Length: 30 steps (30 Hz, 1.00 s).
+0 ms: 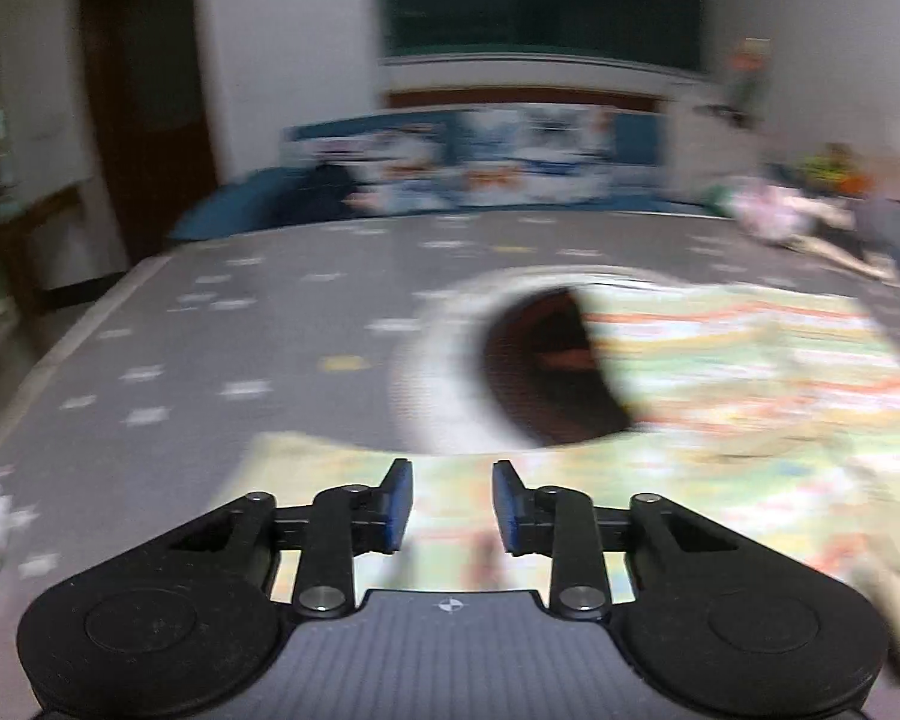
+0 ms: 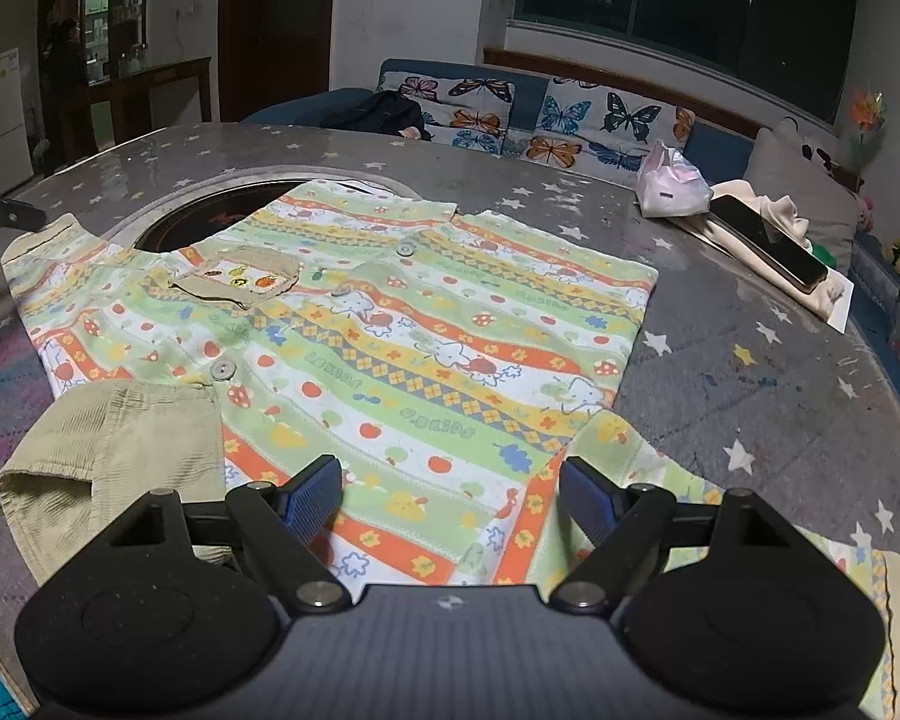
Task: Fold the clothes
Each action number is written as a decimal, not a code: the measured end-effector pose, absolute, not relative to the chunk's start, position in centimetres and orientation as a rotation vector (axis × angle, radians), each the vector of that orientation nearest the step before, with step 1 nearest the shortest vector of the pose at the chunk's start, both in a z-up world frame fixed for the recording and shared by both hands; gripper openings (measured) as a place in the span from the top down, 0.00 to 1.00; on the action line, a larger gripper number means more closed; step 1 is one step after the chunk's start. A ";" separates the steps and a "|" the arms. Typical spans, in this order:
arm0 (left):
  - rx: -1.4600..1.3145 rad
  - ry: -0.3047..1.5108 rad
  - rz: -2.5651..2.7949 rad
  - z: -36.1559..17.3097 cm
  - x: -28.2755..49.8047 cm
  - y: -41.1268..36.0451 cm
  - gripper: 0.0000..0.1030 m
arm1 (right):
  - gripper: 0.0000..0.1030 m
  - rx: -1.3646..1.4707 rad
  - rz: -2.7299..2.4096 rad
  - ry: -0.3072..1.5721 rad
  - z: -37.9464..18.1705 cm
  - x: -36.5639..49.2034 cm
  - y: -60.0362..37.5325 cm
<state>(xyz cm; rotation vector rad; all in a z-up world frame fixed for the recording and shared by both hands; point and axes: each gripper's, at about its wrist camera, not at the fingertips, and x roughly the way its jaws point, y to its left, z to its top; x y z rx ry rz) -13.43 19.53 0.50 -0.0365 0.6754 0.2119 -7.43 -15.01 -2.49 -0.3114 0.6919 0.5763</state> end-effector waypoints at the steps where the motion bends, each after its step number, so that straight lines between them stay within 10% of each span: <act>1: -0.041 0.679 0.160 0.4 -13.0 18.4 0.72 | 0.21 -0.312 0.577 0.691 -2.5 -7.5 -15.0; 10: 0.036 0.749 -0.041 -3.4 -11.7 12.3 0.80 | 0.21 -0.322 0.568 0.708 -2.8 -8.3 -15.6; 30: 0.083 0.701 -0.076 -0.8 -12.1 11.4 0.57 | 0.20 -0.249 0.501 0.709 -2.5 -9.1 -18.9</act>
